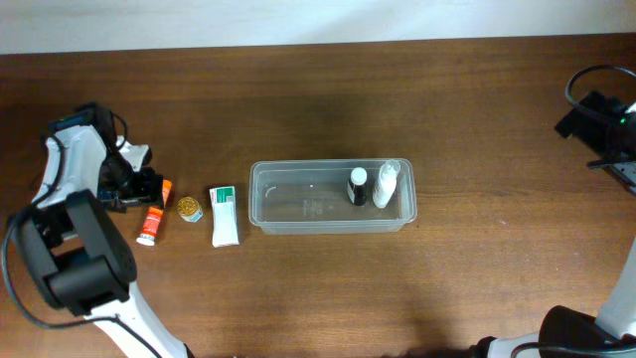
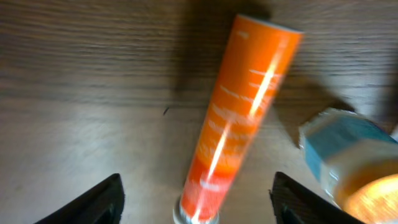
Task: Pack container
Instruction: 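Reach the left gripper to the orange tube and grasp it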
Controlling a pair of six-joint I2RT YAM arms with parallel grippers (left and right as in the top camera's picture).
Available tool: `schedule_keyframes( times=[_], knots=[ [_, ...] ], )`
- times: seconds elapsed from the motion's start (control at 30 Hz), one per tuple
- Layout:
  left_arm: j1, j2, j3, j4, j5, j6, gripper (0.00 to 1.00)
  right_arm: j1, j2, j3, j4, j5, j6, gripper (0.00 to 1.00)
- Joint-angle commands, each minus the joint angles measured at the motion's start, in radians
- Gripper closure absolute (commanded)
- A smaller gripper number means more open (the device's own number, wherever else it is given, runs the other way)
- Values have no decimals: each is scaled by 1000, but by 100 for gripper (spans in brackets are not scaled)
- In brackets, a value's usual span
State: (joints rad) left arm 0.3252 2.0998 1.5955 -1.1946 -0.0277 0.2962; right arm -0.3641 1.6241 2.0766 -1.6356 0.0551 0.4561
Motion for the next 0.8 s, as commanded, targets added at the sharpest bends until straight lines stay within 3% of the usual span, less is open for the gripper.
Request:
schedule_keyframes(
  times=[0.0, 0.23, 0.33, 0.4, 0.57, 0.77],
  knots=[
    [5, 57, 13, 2, -10, 9, 29, -4, 0, 1, 0, 9, -3, 2],
    [5, 95, 12, 10, 31, 5, 39, -4, 0, 1, 0, 9, -3, 2],
    [5, 95, 12, 10, 31, 5, 69, -4, 0, 1, 0, 9, -3, 2],
    [5, 95, 12, 8, 31, 5, 85, -4, 0, 1, 0, 9, -3, 2],
    [5, 84, 40, -42, 31, 3, 87, -4, 0, 1, 0, 9, -3, 2],
    [2, 43, 242, -246, 47, -49, 91, -4, 0, 1, 0, 9, -3, 2]
  ],
)
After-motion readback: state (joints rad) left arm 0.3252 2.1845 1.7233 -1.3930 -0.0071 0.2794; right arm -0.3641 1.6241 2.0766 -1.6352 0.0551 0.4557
